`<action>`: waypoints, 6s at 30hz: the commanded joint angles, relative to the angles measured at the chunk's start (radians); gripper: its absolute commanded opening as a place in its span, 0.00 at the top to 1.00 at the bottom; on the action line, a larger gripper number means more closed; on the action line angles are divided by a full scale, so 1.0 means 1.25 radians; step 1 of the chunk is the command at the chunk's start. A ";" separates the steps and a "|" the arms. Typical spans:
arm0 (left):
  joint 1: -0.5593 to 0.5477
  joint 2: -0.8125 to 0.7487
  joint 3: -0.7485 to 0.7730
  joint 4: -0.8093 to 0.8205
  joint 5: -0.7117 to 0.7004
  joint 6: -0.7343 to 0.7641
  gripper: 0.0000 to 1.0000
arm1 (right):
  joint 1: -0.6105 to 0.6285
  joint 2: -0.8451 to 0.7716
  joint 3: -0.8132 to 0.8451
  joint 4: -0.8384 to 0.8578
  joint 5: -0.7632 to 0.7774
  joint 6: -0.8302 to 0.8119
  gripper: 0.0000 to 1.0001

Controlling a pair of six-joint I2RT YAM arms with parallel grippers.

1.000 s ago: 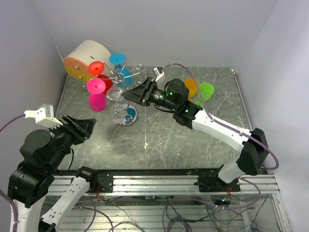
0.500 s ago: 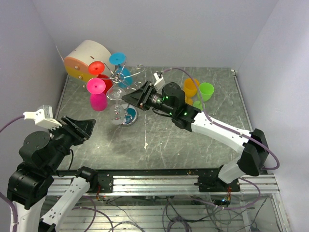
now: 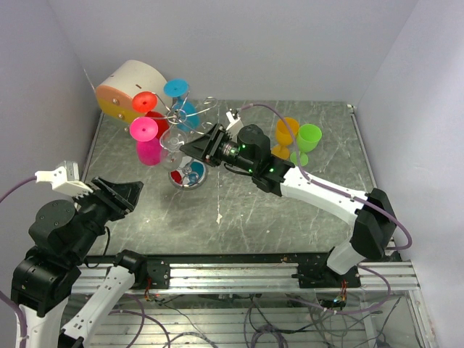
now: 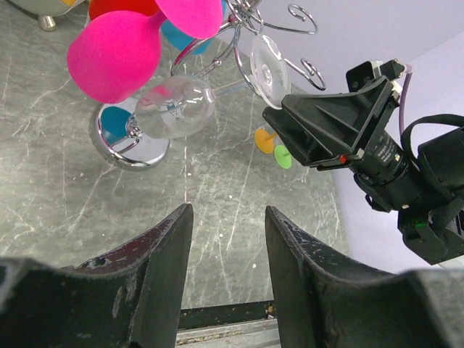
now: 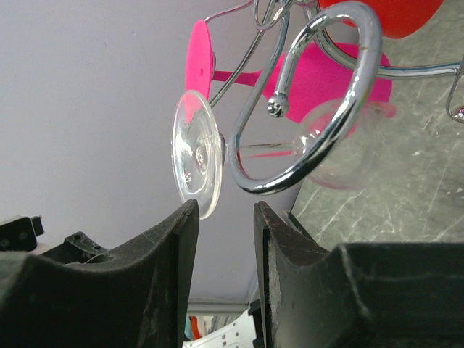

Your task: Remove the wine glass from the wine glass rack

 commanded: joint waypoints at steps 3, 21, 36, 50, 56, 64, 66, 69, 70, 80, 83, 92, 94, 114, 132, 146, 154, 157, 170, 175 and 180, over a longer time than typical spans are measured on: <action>0.000 -0.008 -0.004 -0.001 -0.023 -0.003 0.45 | 0.003 -0.006 0.024 0.041 0.029 -0.012 0.65; 0.000 -0.015 -0.007 -0.009 -0.031 -0.005 0.45 | 0.005 0.038 0.075 0.045 0.027 -0.035 0.80; 0.000 -0.015 -0.019 0.002 -0.021 -0.015 0.45 | 0.005 0.005 0.070 0.071 -0.025 0.005 1.00; 0.000 -0.021 -0.019 0.001 -0.015 -0.028 0.45 | 0.004 0.015 0.106 0.072 -0.070 0.051 1.00; -0.001 -0.027 -0.019 -0.003 -0.016 -0.030 0.45 | 0.004 0.043 0.132 0.084 -0.077 0.076 1.00; 0.000 -0.032 -0.017 -0.009 -0.022 -0.030 0.45 | 0.003 0.071 0.151 0.095 -0.077 0.092 1.00; 0.000 -0.032 -0.018 -0.007 -0.018 -0.032 0.45 | 0.002 0.069 0.148 0.095 -0.062 0.091 1.00; 0.000 -0.034 -0.020 -0.005 -0.019 -0.035 0.45 | -0.001 0.060 0.141 0.091 -0.030 0.083 1.00; 0.000 -0.033 -0.020 -0.005 -0.017 -0.036 0.45 | -0.003 0.057 0.138 0.094 -0.024 0.084 1.00; 0.000 -0.034 -0.024 -0.002 -0.015 -0.038 0.45 | -0.017 0.039 0.122 0.083 0.043 0.071 1.00; 0.000 -0.033 -0.024 -0.005 -0.015 -0.039 0.45 | -0.018 0.022 0.108 0.075 0.059 0.065 1.00; 0.000 -0.019 -0.021 0.006 -0.008 -0.036 0.45 | -0.025 -0.068 0.034 0.065 0.103 0.052 1.00; 0.000 -0.012 -0.019 0.012 -0.004 -0.033 0.45 | -0.027 -0.084 0.024 0.058 0.104 0.048 1.00; 0.000 0.218 0.131 0.117 0.185 -0.068 0.43 | -0.044 -0.360 -0.029 -0.303 0.109 -0.373 1.00; 0.000 0.369 0.133 0.308 0.468 -0.323 0.43 | 0.198 -0.382 -0.062 -0.147 0.463 -1.379 1.00; 0.000 0.364 0.047 0.374 0.540 -0.441 0.44 | 0.409 -0.342 -0.153 0.114 0.509 -1.676 1.00; 0.000 0.328 0.010 0.390 0.561 -0.474 0.44 | 0.453 -0.287 -0.158 0.195 0.570 -1.756 1.00; 0.000 0.312 0.001 0.381 0.561 -0.476 0.44 | 0.456 -0.287 -0.171 0.222 0.581 -1.771 1.00; -0.001 0.305 0.010 0.305 0.536 -0.437 0.44 | 0.475 -0.336 -0.208 0.244 0.614 -1.797 1.00; -0.001 0.300 -0.004 0.326 0.543 -0.460 0.44 | 0.486 -0.341 -0.239 0.273 0.628 -1.833 1.00; 0.000 0.290 -0.032 0.367 0.559 -0.513 0.44 | 0.487 -0.324 -0.258 0.313 0.623 -1.867 1.00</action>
